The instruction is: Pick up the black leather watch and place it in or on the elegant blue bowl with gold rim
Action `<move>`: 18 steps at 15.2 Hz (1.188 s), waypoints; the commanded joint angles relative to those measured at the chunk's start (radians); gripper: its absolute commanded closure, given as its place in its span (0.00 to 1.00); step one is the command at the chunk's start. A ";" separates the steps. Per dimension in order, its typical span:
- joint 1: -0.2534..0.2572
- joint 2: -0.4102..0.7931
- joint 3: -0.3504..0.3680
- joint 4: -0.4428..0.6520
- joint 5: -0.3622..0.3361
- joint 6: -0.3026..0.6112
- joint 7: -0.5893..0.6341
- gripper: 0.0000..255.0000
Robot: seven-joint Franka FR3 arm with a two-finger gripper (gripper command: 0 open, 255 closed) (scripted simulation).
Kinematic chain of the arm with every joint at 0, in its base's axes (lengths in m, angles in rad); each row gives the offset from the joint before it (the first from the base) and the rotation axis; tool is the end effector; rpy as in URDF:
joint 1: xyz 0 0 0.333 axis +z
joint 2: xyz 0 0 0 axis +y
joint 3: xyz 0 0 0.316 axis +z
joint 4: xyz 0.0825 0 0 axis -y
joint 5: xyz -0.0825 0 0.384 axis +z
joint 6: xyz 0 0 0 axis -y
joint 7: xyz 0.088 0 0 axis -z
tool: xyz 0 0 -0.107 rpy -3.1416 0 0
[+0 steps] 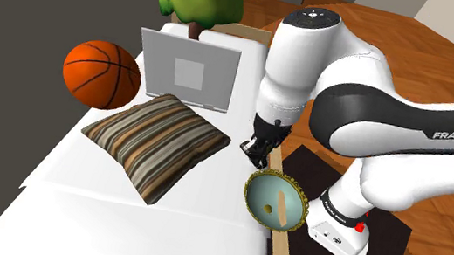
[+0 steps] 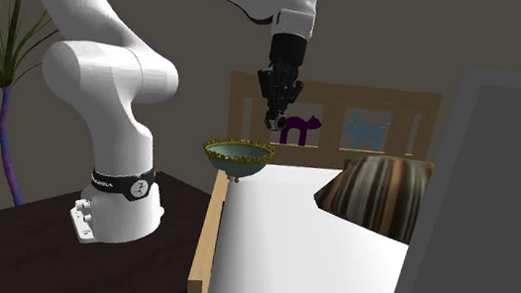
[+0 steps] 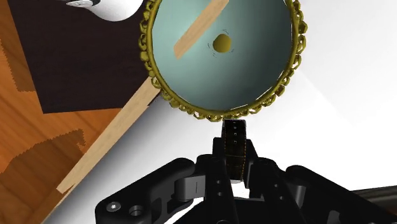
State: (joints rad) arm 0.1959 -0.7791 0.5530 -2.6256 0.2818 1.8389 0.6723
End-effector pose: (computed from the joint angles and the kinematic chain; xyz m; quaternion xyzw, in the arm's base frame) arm 0.2301 0.2432 0.4430 0.9946 -0.0817 0.0049 0.0644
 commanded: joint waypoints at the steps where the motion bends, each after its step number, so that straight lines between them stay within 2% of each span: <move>1: 0.045 -0.081 -0.006 -0.044 0.027 -0.041 0.012 1.00; 4: 0.121 -0.211 -0.013 -0.105 0.063 -0.117 0.041 1.00; 5: 0.165 -0.284 -0.015 -0.135 0.082 -0.165 0.063 1.00; 18: 0.199 -0.236 0.080 -0.279 0.171 0.022 0.072 1.00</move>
State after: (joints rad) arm 0.3942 -1.0257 0.6237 -2.8984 0.4456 1.8436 0.7427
